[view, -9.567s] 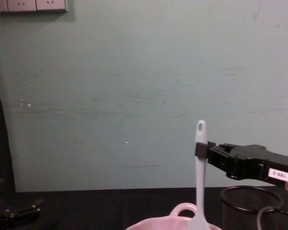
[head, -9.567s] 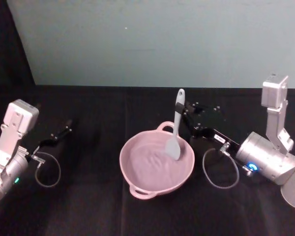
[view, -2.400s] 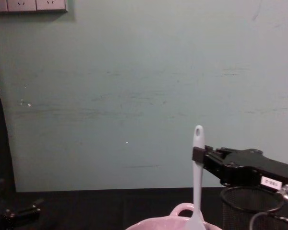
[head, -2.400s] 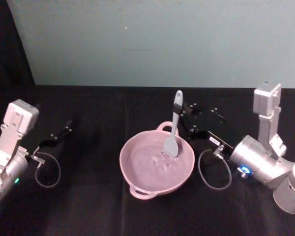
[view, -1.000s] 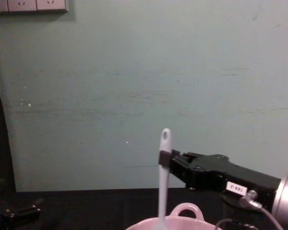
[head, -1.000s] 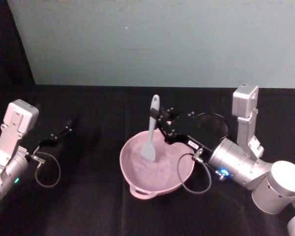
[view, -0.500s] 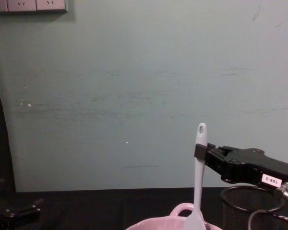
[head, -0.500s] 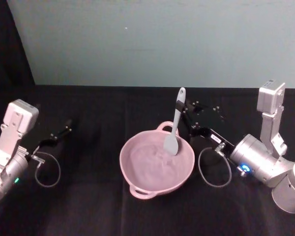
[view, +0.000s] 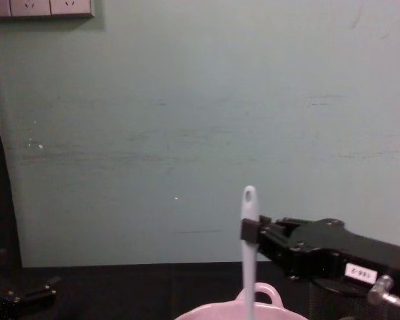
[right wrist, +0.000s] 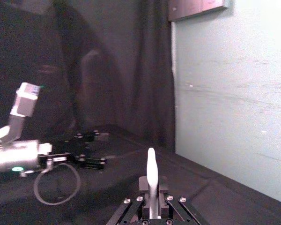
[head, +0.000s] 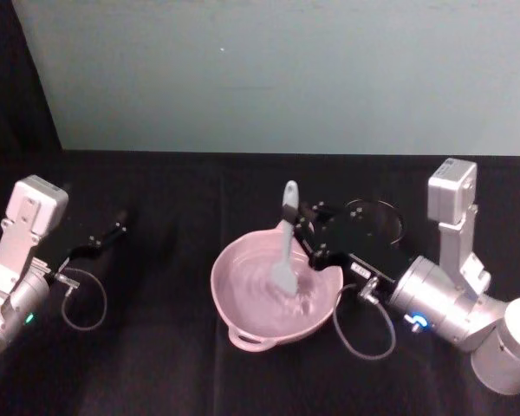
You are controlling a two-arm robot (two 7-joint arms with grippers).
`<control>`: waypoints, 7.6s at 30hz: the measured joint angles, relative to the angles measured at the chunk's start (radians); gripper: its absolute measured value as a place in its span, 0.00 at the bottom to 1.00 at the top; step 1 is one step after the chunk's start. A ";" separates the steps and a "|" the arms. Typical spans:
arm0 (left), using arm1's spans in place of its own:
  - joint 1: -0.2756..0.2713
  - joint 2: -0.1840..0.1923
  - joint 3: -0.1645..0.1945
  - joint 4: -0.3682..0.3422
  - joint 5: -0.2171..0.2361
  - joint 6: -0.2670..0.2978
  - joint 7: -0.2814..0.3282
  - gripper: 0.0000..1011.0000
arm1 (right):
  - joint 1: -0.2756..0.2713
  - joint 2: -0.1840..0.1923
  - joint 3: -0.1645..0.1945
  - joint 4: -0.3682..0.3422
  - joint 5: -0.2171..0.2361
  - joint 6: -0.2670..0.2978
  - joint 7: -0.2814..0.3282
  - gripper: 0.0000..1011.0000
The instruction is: Use the one hand to pick up the spoon and stir the clear water in the bowl.
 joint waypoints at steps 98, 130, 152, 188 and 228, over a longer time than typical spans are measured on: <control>0.000 0.000 0.000 0.000 0.000 0.000 0.000 0.99 | 0.065 0.222 0.157 -0.176 0.213 0.183 -0.017 0.12; 0.000 0.000 0.000 0.000 0.000 0.000 0.000 0.99 | 0.089 0.131 0.109 0.162 0.357 0.140 0.082 0.12; 0.000 0.000 0.000 0.000 0.000 0.000 0.000 0.99 | 0.080 0.088 0.146 0.315 0.490 0.117 0.113 0.55; 0.000 0.000 0.000 0.000 0.000 0.000 0.000 0.99 | -0.060 0.221 0.114 0.045 -0.049 0.037 -0.357 0.99; 0.000 0.000 0.000 0.000 0.000 0.000 0.000 0.99 | -0.052 0.184 0.109 0.101 -0.089 0.095 -0.384 0.99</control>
